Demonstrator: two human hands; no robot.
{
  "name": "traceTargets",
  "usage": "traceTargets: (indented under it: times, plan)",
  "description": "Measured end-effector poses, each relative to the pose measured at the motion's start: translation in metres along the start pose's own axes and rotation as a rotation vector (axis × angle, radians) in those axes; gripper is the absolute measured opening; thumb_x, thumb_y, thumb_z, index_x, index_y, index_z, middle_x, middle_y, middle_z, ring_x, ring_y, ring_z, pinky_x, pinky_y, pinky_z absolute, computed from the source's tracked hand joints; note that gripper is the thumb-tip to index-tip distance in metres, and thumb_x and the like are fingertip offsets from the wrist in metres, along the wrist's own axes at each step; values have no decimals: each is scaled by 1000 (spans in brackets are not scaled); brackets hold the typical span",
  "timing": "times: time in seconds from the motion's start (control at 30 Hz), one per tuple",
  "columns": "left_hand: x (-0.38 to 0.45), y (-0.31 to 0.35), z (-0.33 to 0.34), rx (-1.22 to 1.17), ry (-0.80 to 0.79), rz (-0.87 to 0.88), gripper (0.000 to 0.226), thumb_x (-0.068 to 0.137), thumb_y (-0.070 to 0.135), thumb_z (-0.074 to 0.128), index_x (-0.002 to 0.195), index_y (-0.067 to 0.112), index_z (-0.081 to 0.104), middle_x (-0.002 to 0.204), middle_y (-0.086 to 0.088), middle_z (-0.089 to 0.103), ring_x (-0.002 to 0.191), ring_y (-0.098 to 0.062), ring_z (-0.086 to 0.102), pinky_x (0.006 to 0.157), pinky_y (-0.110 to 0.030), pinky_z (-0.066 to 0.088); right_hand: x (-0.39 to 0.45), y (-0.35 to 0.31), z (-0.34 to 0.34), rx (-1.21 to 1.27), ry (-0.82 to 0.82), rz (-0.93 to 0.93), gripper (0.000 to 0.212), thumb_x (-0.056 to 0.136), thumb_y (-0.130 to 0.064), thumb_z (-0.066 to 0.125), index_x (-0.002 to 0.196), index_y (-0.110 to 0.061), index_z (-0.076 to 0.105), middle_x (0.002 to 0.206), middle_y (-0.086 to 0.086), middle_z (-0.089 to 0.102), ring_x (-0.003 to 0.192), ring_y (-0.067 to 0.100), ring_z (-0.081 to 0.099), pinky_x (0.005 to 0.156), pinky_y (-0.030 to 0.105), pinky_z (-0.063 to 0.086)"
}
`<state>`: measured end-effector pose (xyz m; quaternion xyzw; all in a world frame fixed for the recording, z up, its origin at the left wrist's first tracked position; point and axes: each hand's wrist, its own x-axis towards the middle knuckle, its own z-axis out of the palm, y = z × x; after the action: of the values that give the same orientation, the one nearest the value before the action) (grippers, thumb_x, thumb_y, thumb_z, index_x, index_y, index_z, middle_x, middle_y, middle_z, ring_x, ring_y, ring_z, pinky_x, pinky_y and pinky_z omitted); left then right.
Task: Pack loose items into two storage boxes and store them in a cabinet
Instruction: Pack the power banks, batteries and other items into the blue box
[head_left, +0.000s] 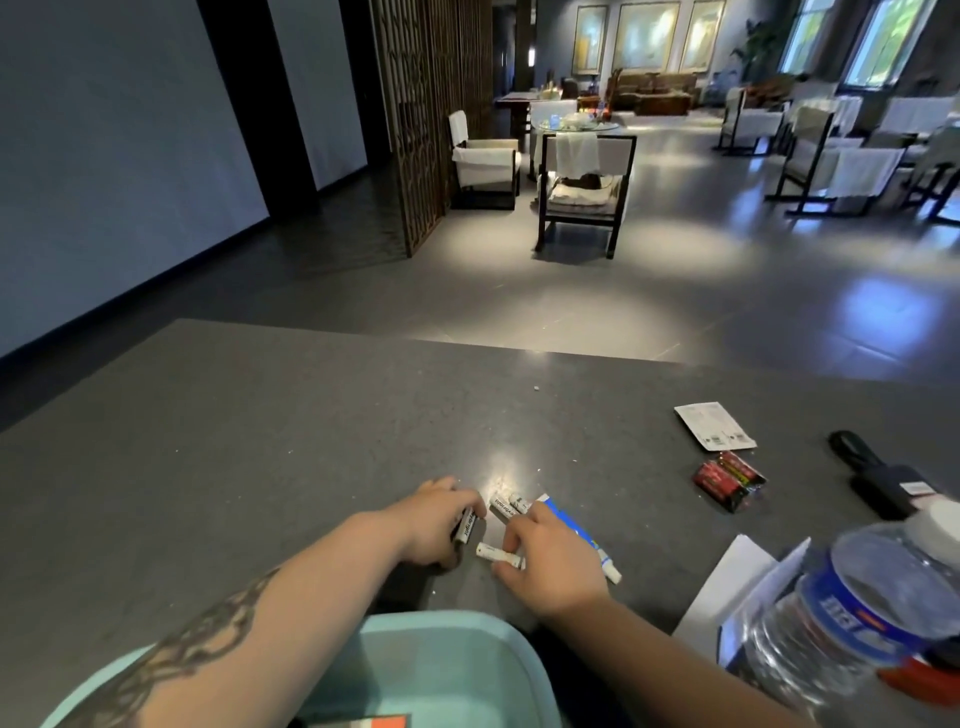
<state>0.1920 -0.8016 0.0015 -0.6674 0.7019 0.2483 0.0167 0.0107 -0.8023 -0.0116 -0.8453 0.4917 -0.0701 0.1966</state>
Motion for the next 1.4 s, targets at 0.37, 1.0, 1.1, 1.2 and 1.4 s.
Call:
traceTargets:
  times: [0.37, 1.0, 1.1, 1.2, 1.4]
  plan:
    - [-1, -1, 2, -54, 10, 44, 68, 64, 6, 78, 123, 24, 49, 122, -2, 38, 108, -20, 48, 90, -27, 44, -9, 11, -7, 145, 32, 151, 17, 79, -37, 58, 75, -24, 48, 83, -3, 62, 89, 22, 60, 72, 31, 43]
    - [0, 4, 0, -44, -9, 93, 62, 63, 22, 85, 114, 23, 49, 112, -2, 43, 100, -22, 51, 85, -35, 46, 15, 35, -24, 7, -173, -217, 71, 53, -39, 88, 114, -28, 52, 110, -7, 49, 92, 14, 51, 80, 32, 46]
    - [1, 5, 0, -25, 0, 100, 68, 61, 28, 86, 116, 23, 46, 115, -3, 44, 103, -22, 50, 87, -35, 45, 17, 31, -23, -42, -178, -246, 70, 59, -40, 85, 119, -25, 53, 115, -4, 52, 101, 17, 53, 82, 30, 42]
    - [3, 5, 3, -5, 4, 94, 65, 62, 33, 85, 114, 23, 46, 114, 0, 44, 104, -22, 50, 87, -35, 45, 18, 29, -23, -69, -175, -259, 67, 63, -42, 84, 121, -23, 55, 117, -3, 53, 106, 18, 54, 82, 28, 40]
    - [2, 9, 3, 34, 14, 107, 55, 67, 31, 82, 110, 20, 49, 110, 0, 46, 100, -21, 51, 78, -31, 41, 15, 28, -22, -34, -163, -242, 59, 63, -39, 83, 114, -23, 57, 108, -5, 54, 92, 14, 52, 70, 26, 33]
